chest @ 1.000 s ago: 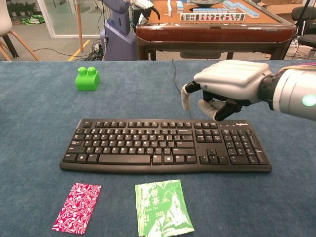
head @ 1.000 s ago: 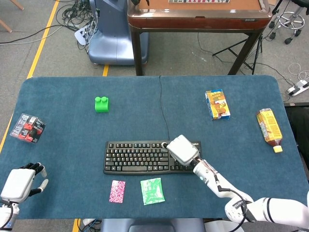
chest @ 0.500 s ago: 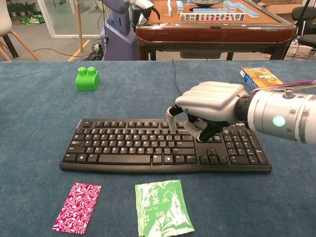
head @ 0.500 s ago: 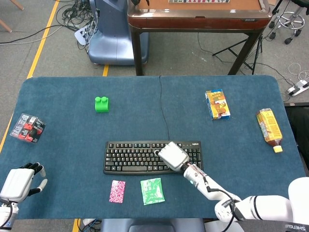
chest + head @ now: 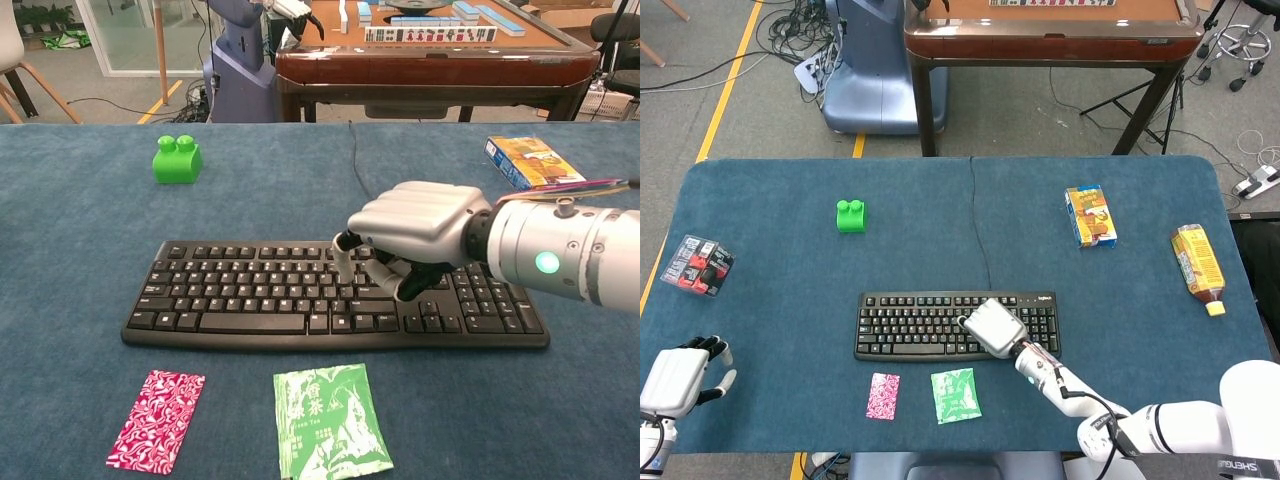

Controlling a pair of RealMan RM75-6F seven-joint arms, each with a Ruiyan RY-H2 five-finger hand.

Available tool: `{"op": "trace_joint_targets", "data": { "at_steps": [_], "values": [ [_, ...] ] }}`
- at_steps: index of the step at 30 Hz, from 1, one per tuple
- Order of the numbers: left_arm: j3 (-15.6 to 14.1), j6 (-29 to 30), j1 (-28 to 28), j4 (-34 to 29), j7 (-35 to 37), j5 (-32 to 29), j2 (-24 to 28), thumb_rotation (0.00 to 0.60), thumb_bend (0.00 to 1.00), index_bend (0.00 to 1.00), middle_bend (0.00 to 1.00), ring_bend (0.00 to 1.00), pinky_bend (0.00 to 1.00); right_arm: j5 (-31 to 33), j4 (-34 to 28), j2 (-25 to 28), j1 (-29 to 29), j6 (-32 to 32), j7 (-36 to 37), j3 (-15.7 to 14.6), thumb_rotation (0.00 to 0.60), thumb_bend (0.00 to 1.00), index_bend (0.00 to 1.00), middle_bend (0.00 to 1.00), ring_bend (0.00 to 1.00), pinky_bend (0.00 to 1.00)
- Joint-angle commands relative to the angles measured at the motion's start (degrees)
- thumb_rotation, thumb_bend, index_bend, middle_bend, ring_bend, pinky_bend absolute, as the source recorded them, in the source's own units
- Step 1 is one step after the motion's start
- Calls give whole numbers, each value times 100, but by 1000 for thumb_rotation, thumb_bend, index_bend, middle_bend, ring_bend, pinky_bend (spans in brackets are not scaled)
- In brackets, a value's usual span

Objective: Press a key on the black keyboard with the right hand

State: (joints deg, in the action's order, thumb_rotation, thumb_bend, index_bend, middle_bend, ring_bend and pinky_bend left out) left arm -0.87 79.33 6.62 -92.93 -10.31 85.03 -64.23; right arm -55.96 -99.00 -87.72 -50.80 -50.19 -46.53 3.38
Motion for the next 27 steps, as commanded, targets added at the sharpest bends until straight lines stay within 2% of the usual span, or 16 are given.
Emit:
{"op": "trace_joint_targets", "data": {
  "at_steps": [1,27],
  "values": [
    [0,2,-2,-4,5,-3,3,600,281,559,453,393,557,38,19,-27,-29,-30,-15,-36,600,1000,362,953,948,1000],
    [-20,-2,-21,-26,52,-20,41,600,281,560,453,393,557,223,310,-293,-221,-112,103,-260,600,1000,362,953,948,1000]
  ]
}}
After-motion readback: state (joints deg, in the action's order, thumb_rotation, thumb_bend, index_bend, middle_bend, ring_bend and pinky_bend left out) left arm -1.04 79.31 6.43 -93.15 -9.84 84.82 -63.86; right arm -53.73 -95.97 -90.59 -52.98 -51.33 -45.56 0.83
